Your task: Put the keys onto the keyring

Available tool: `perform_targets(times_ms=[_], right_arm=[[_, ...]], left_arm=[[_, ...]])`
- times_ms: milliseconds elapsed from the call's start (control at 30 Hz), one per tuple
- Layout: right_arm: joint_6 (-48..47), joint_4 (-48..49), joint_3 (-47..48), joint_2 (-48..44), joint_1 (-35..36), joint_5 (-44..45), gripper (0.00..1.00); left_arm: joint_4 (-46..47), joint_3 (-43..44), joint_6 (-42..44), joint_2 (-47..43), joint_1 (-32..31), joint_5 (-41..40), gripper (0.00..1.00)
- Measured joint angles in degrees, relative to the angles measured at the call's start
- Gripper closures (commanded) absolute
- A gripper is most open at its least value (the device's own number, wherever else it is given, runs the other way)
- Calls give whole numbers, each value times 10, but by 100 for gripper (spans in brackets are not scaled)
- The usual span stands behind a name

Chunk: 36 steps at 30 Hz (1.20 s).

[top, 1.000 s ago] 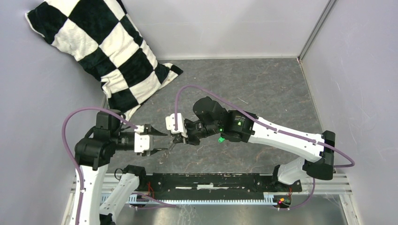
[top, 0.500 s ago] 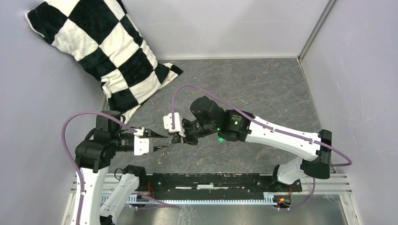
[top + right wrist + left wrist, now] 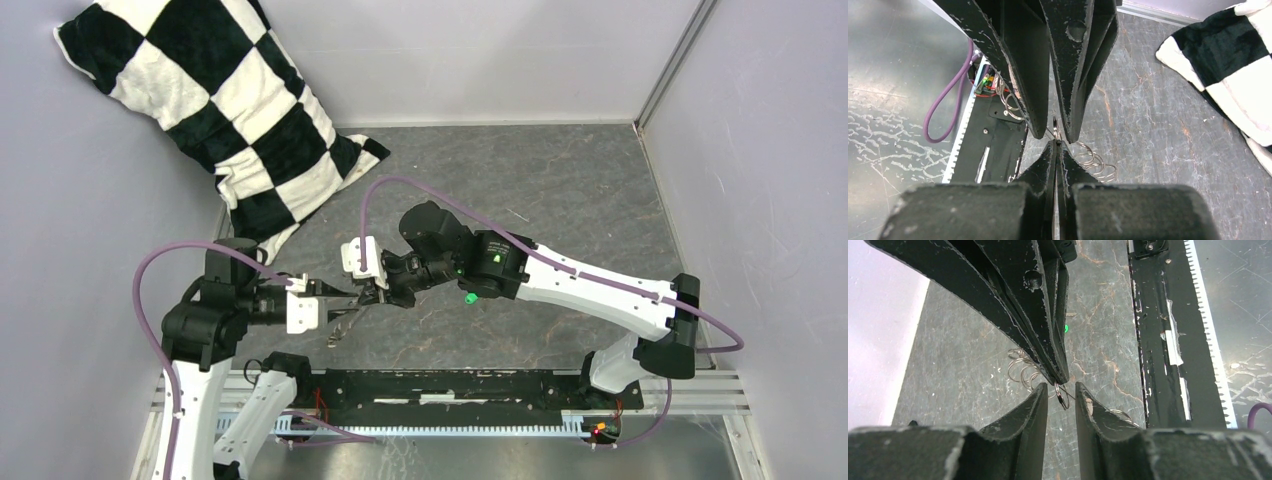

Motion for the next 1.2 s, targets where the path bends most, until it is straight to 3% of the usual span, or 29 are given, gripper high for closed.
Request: perform_targets(times_ms=[100,267,333,500,800,1000,1200], right_arm=[[0,0,0,0,0,-1,99],[-2,-3,0,0,0,-2,99],[-3,-3,-1,0,0,-2,99],[-5,-3,-1,-2,1,-7,99],[-7,-3,-1,-3,3,-16,99],[-7,-4,-1,-3,3,-16,99],[-7,-5,-1,-3,3,-15,99]], left_arm=[[2,-1,0,-3,0,-1,76],[2,0,0,-4,0,-9,78],[2,0,0,-4,0,-10,76],[2,17,-3,1,0,-9,61],[11,41,-50,9,0,4,61],[-37,54,-24,19,0,0,66],[-79,65,11,39,0,-13,78]])
